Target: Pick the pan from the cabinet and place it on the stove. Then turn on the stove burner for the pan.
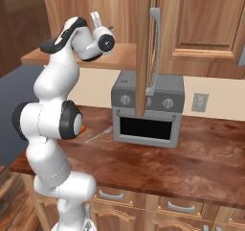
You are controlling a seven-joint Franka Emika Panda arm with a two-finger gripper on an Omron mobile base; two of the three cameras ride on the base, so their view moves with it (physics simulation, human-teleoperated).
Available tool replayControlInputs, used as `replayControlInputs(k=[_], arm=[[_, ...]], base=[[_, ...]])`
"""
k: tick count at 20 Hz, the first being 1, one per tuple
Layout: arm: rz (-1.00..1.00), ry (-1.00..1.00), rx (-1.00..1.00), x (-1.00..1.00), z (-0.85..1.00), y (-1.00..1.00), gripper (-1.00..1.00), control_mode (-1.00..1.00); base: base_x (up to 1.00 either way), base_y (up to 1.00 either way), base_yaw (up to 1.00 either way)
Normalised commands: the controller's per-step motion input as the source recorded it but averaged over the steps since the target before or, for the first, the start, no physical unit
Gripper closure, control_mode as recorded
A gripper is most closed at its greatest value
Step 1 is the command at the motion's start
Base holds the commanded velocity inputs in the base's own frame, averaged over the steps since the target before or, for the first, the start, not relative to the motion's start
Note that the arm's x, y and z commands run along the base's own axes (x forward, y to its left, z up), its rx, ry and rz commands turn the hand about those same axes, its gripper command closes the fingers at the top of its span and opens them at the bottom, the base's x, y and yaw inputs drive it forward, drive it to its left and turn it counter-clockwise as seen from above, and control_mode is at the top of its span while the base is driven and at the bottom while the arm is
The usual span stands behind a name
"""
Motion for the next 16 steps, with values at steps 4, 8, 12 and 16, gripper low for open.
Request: replayControlInputs(k=[4,8,12,16], arm=[[0.0,-0.06,0.0,-0.53,0.0,0.21,1.0,-1.0],[0.0,-0.04,0.0,-0.54,0.0,0.15,1.0,-1.0],[0.0,-0.03,0.0,-0.56,0.0,0.04,1.0,-1.0],[0.0,0.0,0.0,-0.52,0.02,0.0,1.0,-1.0]], base=[[0.0,0.0,0.0],[0.0,0.0,0.0],[0.0,0.0,0.0],[0.0,0.0,0.0]])
